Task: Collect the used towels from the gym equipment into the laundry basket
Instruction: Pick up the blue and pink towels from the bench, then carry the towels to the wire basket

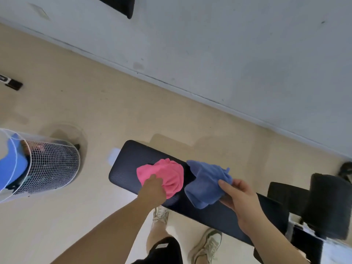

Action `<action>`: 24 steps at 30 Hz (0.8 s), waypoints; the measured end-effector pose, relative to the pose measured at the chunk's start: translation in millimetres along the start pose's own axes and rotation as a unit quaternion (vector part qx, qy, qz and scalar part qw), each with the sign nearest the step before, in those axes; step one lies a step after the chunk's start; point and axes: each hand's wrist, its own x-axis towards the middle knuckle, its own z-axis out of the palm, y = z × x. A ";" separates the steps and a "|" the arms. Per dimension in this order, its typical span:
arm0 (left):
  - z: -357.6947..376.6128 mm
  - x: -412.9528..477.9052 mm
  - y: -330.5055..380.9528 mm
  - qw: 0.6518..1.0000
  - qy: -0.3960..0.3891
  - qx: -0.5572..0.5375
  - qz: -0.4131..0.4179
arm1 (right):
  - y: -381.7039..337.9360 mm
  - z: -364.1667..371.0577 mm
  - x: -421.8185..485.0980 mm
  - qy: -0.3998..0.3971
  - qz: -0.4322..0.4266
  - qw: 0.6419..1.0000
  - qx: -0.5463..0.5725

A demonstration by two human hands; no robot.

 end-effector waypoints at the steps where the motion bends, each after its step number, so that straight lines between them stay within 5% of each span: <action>1: -1.0 12.1 0.4 1.000 -0.015 0.008 -0.006 | -1.7 7.1 4.4 0.007 0.003 1.000 -0.001; 7: 6.5 54.2 -9.1 0.984 -0.135 0.115 0.019 | -10.7 19.6 18.0 0.039 0.010 0.999 -0.009; 12: 12.6 59.3 -21.0 0.986 -0.080 0.117 0.082 | -8.2 17.1 12.1 0.066 0.014 0.998 0.012; 18: -19.5 -0.4 -2.5 0.988 0.063 -0.103 0.091 | -4.9 15.1 -21.7 0.057 -0.004 0.997 0.049; 24: -48.8 -137.1 16.1 0.923 0.132 -0.349 0.090 | 1.2 -6.5 -100.2 0.022 -0.074 0.996 0.053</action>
